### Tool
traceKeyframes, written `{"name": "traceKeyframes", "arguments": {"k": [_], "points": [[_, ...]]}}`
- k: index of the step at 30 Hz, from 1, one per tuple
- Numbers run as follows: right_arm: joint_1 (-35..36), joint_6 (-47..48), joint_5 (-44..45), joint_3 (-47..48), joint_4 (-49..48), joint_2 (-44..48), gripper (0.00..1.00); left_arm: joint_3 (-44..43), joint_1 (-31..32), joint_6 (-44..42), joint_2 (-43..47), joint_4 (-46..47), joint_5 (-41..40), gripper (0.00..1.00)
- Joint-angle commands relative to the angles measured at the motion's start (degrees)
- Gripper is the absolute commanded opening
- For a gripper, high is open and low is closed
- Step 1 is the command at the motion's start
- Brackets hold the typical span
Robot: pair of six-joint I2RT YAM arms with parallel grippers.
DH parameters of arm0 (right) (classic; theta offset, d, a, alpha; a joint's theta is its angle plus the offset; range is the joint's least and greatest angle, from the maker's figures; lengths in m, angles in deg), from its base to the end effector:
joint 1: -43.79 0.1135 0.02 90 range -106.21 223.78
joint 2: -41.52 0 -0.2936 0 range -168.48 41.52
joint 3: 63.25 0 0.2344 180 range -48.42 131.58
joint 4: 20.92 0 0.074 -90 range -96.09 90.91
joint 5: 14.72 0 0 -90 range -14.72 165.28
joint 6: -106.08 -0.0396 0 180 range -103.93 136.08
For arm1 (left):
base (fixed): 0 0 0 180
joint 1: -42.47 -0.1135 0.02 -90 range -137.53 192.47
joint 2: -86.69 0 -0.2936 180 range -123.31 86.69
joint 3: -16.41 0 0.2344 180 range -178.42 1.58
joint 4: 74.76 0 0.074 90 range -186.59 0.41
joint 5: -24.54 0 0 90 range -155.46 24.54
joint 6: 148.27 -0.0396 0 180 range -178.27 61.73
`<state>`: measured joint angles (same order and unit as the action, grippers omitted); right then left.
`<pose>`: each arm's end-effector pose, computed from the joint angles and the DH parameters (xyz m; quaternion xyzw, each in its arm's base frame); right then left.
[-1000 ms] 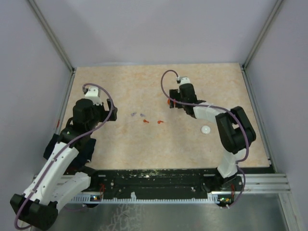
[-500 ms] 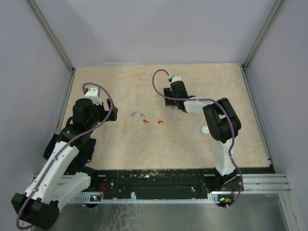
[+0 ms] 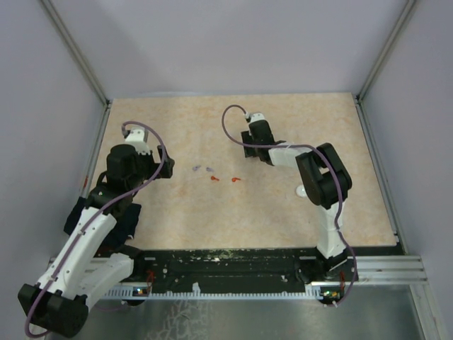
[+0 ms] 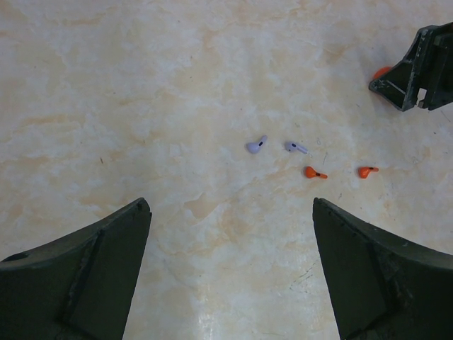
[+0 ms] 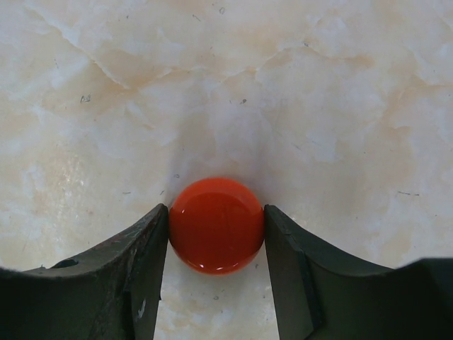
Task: Insert the wireless bluetooth earbuds into the charging case
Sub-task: Pick up the charging case at the center of the board.
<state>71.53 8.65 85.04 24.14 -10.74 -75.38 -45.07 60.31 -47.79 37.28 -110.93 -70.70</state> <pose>0.3959 0.2006 0.1877 -0.1234 0.8941 0.0546 0.4270 0.1551 -0.0461 0.3392 0.0290 0.8381 -0.0957 0.5362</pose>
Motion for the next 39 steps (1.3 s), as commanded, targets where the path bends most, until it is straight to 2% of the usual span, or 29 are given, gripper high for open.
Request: {"name": "traceKeyframes", "arguments": {"k": [1,6,13,23,31,39], "points": [[0.88,1.86,-0.83,-0.71,0.02,2.62,0.49,0.43,-0.51,0.11,-0.16,2.09,2.9,1.0],[1.55,3.84,-3.28,-5.68,-1.5,9.26,0.45,0.45,-0.54,-0.27,-0.45,2.25,6.56,0.99],[4.2,9.59,-7.72,-13.51,-2.27,22.67,0.44,-0.33,-0.56,1.0,-1.46,2.77,14.25,0.99],[9.57,19.2,-14.95,-26.0,-6.76,42.28,0.42,-2.2,-0.5,3.96,-3.25,3.32,30.79,0.98],[12.36,23.56,-21.01,-29.16,-7.83,50.24,0.42,-4.08,-0.44,8.46,-6.64,6.15,42.53,0.92],[16.0,31.29,-26.9,-30.04,-8.67,52.92,0.4,-8.19,0.11,10.3,-13.0,7.02,50.6,0.86]]}}
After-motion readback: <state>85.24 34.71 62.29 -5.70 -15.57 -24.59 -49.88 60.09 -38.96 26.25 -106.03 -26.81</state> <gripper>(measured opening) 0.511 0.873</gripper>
